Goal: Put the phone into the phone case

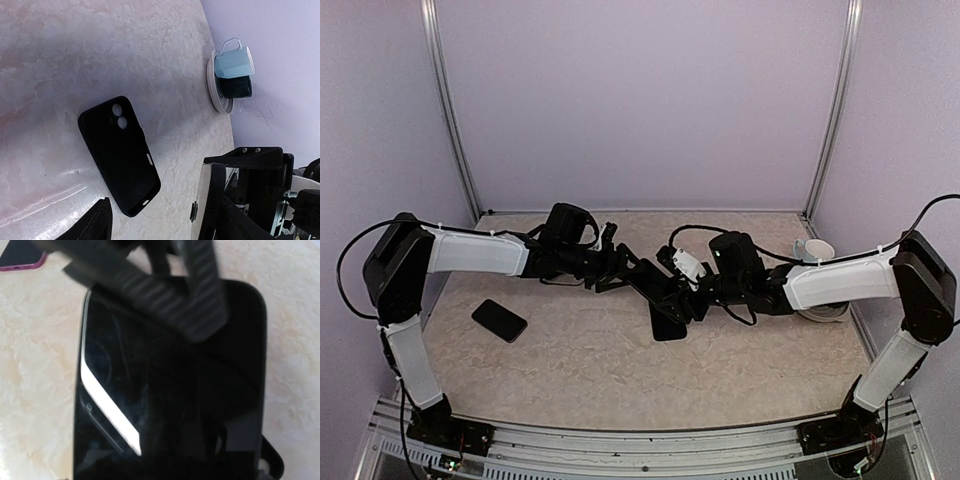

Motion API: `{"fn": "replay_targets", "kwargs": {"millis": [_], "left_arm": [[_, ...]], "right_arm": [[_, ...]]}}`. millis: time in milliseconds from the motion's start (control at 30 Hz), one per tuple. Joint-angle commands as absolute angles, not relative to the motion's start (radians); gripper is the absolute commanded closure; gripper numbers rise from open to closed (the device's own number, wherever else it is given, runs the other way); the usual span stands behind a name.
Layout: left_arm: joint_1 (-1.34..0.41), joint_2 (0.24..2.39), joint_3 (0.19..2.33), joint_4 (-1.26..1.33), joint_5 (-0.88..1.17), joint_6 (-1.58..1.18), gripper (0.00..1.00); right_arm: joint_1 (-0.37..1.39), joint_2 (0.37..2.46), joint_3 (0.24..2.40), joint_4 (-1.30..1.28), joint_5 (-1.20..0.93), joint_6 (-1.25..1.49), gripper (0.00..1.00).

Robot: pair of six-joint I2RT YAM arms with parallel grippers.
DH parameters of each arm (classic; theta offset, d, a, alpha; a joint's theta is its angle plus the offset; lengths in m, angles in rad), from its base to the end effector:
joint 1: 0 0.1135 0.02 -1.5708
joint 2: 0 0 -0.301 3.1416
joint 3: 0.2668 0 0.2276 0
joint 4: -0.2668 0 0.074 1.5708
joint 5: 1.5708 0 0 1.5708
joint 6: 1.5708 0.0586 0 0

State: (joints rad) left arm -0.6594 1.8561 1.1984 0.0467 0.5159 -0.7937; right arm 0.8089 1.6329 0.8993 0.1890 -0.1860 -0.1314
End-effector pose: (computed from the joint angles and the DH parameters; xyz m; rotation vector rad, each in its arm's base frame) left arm 0.3123 -0.2786 0.2439 0.1691 2.4361 -1.3135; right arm 0.2369 0.2640 0.2433 -1.0799 1.8745 0.5945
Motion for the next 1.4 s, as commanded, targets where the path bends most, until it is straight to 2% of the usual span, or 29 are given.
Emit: {"fn": "replay_targets", "kwargs": {"millis": [0,67,167,267,400,500,600,667,767,800,967,1067,1367], "left_arm": [[-0.675,1.856,1.173,0.079,0.560,-0.805,0.33],[-0.686,1.865,1.179,0.092,0.565,-0.804,0.39],[-0.694,1.858,1.184,0.114,0.563,-0.804,0.55],[-0.695,1.847,1.178,0.134,0.570,-0.797,0.64],[-0.698,1.853,1.164,0.163,0.614,-0.806,0.88],[-0.704,1.858,1.153,0.171,0.619,-0.808,1.00],[-0.704,1.854,1.136,0.189,0.617,-0.814,1.00],[-0.703,1.845,1.129,0.200,0.611,-0.811,1.00],[-0.701,1.824,1.131,0.202,0.583,-0.789,1.00],[-0.701,1.808,1.134,0.201,0.563,-0.776,1.00],[-0.714,1.682,1.122,0.233,0.388,-0.707,1.00],[-0.728,1.596,1.101,0.291,0.288,-0.648,1.00],[-0.778,1.386,1.020,0.580,0.268,-0.593,1.00]], "right_arm": [[0.817,1.642,0.910,0.262,-0.195,-0.156,0.52],[0.816,1.647,0.915,0.257,-0.201,-0.158,0.52],[0.817,1.645,0.914,0.252,-0.201,-0.159,0.52],[0.819,1.637,0.908,0.256,-0.201,-0.159,0.52],[0.819,1.639,0.908,0.260,-0.201,-0.162,0.52],[0.819,1.647,0.911,0.258,-0.199,-0.163,0.52],[0.819,1.647,0.909,0.257,-0.194,-0.160,0.50],[0.820,1.637,0.908,0.255,-0.189,-0.150,0.35],[0.813,1.602,0.896,0.267,-0.176,-0.100,0.03],[0.807,1.583,0.888,0.276,-0.182,-0.079,0.01],[0.722,1.453,0.800,0.398,-0.306,0.200,0.01],[0.699,1.351,0.766,0.458,-0.305,0.334,0.01],[0.636,1.250,0.821,0.494,-0.449,0.414,0.01]]}}
